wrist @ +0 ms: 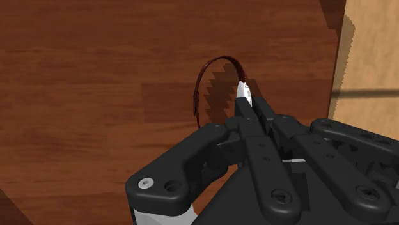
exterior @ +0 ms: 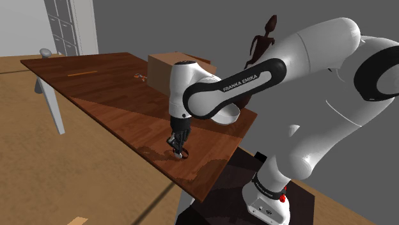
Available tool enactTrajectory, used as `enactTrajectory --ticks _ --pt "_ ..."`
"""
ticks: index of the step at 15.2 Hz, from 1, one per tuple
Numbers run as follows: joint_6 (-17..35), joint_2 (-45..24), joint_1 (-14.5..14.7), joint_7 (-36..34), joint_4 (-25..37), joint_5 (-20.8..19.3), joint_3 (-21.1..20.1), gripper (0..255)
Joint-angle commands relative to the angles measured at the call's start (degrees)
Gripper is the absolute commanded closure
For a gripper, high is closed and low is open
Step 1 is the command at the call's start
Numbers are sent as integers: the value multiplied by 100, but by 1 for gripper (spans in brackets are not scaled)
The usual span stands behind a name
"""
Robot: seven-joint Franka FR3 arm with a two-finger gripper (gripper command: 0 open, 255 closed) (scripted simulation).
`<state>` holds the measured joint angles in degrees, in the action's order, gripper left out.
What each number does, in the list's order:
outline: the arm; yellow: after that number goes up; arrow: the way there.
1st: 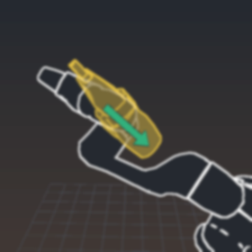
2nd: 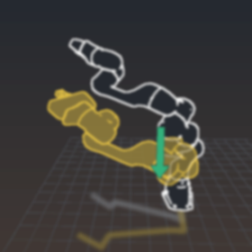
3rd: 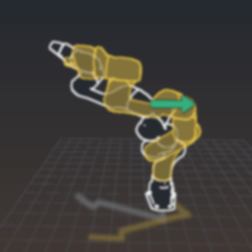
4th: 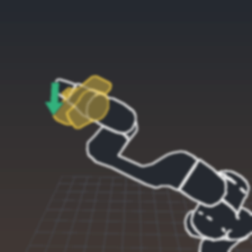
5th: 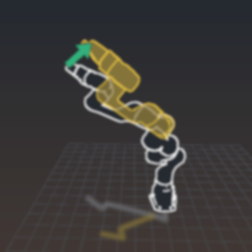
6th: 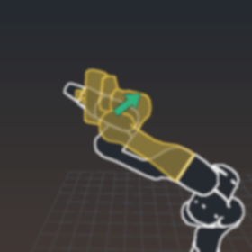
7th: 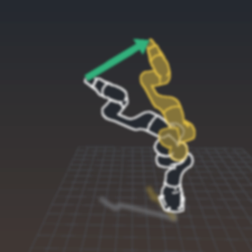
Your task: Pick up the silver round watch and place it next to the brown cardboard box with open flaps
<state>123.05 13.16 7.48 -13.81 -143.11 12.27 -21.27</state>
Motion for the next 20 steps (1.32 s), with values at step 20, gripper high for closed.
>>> enactTrajectory --ticks 20 --pt "-1685 733 -7 -27 960 1 205 255"
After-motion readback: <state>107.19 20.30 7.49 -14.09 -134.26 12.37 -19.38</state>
